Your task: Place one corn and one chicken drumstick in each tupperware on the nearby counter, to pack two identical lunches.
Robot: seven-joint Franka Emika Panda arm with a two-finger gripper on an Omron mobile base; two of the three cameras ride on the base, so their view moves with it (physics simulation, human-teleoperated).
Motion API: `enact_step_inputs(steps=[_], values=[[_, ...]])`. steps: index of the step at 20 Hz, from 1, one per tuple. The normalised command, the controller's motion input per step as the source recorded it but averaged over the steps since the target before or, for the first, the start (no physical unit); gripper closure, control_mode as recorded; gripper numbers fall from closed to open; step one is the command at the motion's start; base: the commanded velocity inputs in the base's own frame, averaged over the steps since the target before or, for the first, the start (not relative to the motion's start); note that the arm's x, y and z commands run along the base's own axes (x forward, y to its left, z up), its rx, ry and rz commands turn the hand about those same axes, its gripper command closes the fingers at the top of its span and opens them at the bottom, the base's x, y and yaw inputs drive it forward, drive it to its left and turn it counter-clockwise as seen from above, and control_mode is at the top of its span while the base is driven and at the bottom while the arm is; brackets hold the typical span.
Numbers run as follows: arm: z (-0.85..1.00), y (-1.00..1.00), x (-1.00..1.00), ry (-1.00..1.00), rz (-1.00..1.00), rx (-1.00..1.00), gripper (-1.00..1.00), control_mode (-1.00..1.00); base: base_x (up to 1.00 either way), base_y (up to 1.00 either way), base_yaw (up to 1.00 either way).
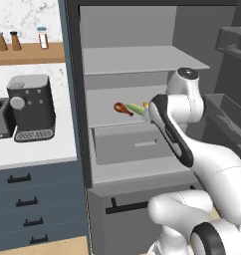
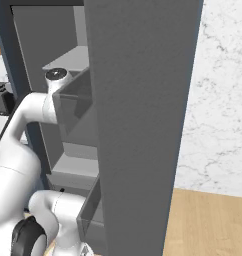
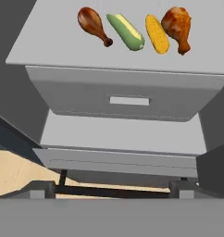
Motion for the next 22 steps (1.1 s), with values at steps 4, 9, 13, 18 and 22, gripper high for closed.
enact_step_inputs(steps=[4,9,13,18,22], values=[[-0.01,0.04,0.13,-0.02,0.00,0.01,-1.00,-1.00,0.00,0.00,0.00],[-0.08,0.06,0.31,0.00,0.00,0.00,-1.00,-1.00,0.00,0.00,0.00],[-0.02,0.05,0.42,0.00,0.00,0.01,-1.00,-1.00,0.00,0.00,0.00],[-0.06,0.08,0.53,0.00,0.00,0.00,-1.00,-1.00,0.00,0.00,0.00],[-0.31,0.19,0.45,0.00,0.00,0.00,-1.00,-1.00,0.00,0.00,0.00]])
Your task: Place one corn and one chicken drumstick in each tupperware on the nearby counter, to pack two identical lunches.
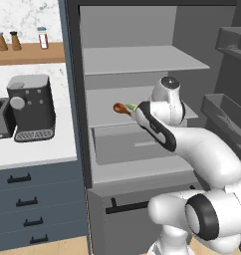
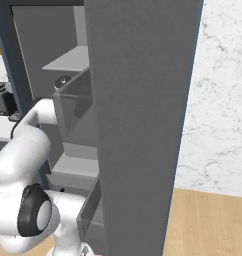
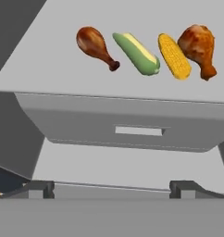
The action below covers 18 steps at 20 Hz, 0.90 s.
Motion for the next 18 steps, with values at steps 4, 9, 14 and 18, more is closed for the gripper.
enact_step_inputs(steps=[4,9,14,18], values=[[-0.25,0.13,0.39,0.00,0.00,0.00,-1.00,-1.00,0.00,0.00,0.00],[-0.13,0.00,0.42,0.00,0.00,0.00,-1.00,-1.00,0.00,0.00,0.00],[-0.23,0.02,0.43,0.00,0.00,0.00,-1.00,-1.00,0.00,0.00,0.00],[-0.18,0.07,0.43,0.00,0.00,0.00,-1.00,-1.00,0.00,0.00,0.00]])
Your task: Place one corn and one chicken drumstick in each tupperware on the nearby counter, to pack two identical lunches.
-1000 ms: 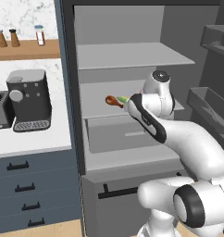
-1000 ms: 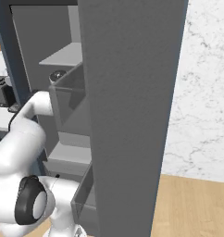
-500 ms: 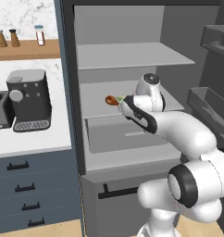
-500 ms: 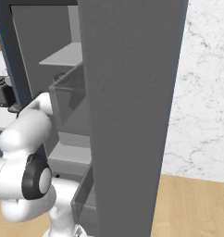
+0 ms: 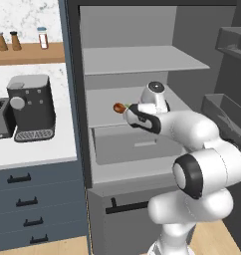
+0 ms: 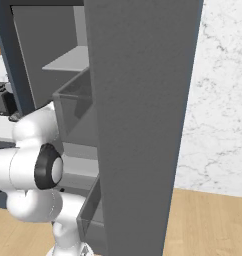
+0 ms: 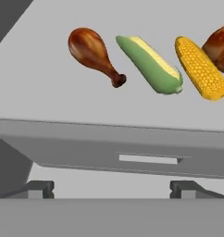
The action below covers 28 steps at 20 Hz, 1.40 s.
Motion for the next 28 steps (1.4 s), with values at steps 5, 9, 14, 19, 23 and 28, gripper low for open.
enact_step_inputs(steps=[5,9,14,19,23,28], values=[[-0.07,0.01,0.43,0.00,0.00,0.00,-1.00,-1.00,0.00,0.00,0.00],[-0.09,0.00,0.41,0.00,0.00,0.00,-1.00,-1.00,0.00,0.00,0.00],[-0.15,0.02,0.38,0.00,0.00,0.00,-1.00,-1.00,0.00,0.00,0.00],[-0.14,0.03,0.36,0.00,0.00,0.00,-1.00,-1.00,0.00,0.00,0.00],[-0.14,0.05,0.35,0.00,0.00,0.00,-1.00,-1.00,0.00,0.00,0.00],[-0.15,0.06,0.35,0.00,0.00,0.00,-1.00,-1.00,0.00,0.00,0.00]])
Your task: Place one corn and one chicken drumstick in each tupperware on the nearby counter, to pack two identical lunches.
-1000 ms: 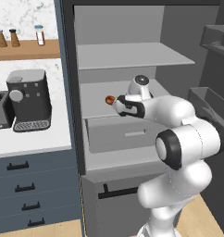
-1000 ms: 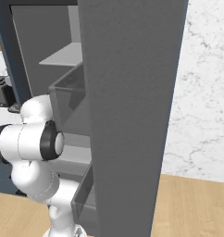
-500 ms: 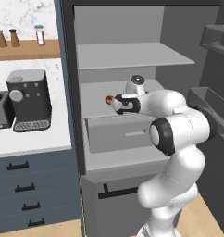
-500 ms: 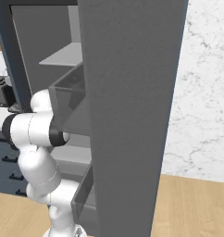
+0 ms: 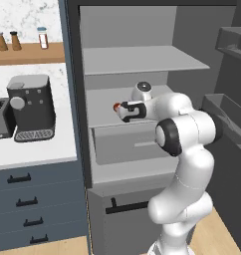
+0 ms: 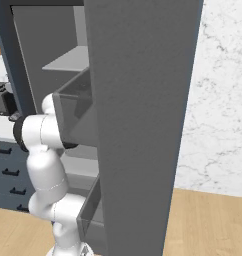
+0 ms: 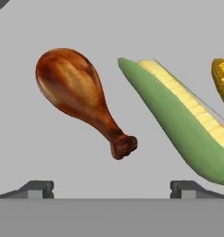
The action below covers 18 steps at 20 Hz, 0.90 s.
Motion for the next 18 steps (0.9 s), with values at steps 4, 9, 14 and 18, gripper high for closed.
enact_step_inputs(steps=[4,9,14,18], values=[[-0.10,0.04,0.36,0.00,0.00,0.00,-1.00,-1.00,0.00,0.00,0.00],[-0.12,0.04,0.36,0.00,0.00,0.00,-1.00,-1.00,0.00,0.00,0.00],[-0.23,0.11,0.31,0.00,0.00,0.00,-1.00,-1.00,0.00,0.00,0.00],[-0.27,0.10,0.29,0.00,0.00,0.00,-1.00,-1.00,0.00,0.00,0.00]])
